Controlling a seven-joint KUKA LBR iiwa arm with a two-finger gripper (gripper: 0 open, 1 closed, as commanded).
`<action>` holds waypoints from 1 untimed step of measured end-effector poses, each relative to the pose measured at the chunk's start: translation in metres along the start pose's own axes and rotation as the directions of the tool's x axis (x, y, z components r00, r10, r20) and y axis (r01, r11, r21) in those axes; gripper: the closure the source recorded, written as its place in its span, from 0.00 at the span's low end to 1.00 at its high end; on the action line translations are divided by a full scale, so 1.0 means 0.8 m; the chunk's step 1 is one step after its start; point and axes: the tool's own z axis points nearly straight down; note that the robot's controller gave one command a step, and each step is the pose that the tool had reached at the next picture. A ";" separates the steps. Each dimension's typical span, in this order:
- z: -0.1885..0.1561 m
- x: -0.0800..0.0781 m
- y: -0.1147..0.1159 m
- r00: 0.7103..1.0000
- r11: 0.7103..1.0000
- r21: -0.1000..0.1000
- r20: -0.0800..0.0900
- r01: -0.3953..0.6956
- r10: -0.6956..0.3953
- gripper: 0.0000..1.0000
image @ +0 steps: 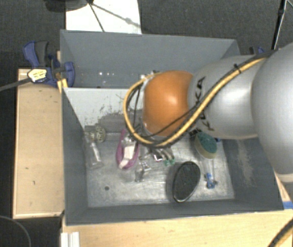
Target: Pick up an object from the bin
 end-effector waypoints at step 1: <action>0.042 -0.021 0.010 0.886 0.886 0.000 0.005 0.463 -0.463 0.00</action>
Offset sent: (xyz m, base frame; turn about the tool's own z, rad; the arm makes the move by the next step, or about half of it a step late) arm 0.0121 0.0108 -0.0356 -0.4825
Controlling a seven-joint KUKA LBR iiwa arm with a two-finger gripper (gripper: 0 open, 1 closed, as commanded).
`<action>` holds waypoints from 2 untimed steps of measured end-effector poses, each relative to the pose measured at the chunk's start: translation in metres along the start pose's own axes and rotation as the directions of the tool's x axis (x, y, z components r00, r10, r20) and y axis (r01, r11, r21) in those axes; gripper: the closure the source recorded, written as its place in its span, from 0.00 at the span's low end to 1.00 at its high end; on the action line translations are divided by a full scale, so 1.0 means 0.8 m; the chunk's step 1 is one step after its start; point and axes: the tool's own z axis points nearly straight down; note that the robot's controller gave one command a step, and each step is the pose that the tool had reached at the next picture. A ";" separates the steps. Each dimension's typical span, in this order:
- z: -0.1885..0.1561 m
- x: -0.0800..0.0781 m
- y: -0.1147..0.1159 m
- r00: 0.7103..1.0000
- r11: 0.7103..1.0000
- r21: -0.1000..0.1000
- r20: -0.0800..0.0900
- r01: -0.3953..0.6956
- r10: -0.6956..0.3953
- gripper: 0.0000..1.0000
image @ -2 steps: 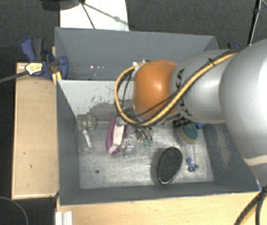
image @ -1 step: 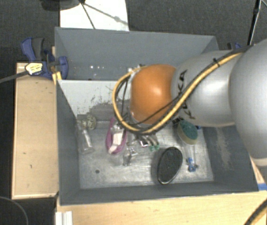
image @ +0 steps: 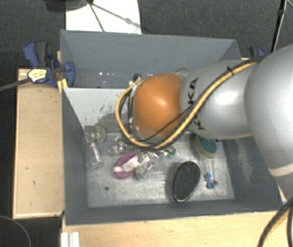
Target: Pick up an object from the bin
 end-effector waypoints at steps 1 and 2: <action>-0.002 -0.001 -0.001 1.000 1.000 0.000 0.000 -0.008 0.008 1.00; -0.003 0.030 0.006 0.997 0.997 0.001 0.004 0.072 -0.072 1.00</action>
Offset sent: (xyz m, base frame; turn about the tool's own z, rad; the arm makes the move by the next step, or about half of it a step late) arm 0.0000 0.0000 0.0000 0.0000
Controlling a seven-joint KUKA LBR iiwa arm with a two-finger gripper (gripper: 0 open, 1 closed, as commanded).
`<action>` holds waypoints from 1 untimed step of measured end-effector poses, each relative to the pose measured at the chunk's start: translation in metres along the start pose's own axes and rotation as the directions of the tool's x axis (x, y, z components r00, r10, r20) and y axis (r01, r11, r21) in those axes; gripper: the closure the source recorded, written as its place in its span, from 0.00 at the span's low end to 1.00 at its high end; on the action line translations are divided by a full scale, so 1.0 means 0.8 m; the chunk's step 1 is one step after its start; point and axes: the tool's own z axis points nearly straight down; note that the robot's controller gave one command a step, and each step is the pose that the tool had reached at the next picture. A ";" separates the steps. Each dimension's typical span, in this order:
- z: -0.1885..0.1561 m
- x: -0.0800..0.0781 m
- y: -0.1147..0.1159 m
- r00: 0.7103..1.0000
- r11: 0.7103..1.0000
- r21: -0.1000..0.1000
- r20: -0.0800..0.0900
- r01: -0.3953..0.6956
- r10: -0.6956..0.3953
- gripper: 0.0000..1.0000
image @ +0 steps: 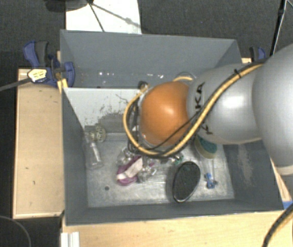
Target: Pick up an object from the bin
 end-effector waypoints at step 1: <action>-0.122 0.014 -0.018 1.000 1.000 0.001 -0.006 -0.005 0.005 1.00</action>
Offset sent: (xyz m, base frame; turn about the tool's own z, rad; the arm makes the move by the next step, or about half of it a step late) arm -0.0010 -0.0185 0.0925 0.0002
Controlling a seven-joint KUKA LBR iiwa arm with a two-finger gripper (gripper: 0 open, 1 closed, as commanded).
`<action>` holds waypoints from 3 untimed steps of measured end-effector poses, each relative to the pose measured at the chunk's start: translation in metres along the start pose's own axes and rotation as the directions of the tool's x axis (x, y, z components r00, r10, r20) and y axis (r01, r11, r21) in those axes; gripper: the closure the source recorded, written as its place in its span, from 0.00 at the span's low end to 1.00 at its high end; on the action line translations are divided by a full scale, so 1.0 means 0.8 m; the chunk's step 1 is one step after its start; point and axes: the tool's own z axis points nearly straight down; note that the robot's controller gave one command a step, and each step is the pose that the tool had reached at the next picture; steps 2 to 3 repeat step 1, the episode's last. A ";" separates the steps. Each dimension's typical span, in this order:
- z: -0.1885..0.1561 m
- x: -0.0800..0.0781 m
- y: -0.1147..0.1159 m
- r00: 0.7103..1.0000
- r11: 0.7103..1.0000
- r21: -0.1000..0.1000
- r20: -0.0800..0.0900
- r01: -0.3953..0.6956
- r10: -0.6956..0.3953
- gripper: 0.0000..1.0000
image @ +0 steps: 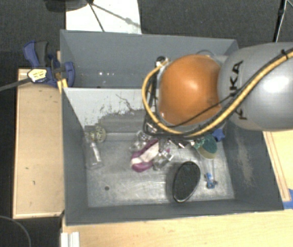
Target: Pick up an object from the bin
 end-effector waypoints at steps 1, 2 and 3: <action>-0.102 -0.027 0.002 1.000 1.000 0.000 0.002 -0.014 0.014 1.00; -0.102 -0.027 0.002 1.000 1.000 0.000 0.002 -0.014 0.014 1.00; -0.102 -0.027 0.002 1.000 1.000 0.000 0.002 -0.014 0.014 1.00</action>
Offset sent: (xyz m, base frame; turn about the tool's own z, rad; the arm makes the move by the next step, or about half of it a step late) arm 0.0103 0.0153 0.0766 0.0108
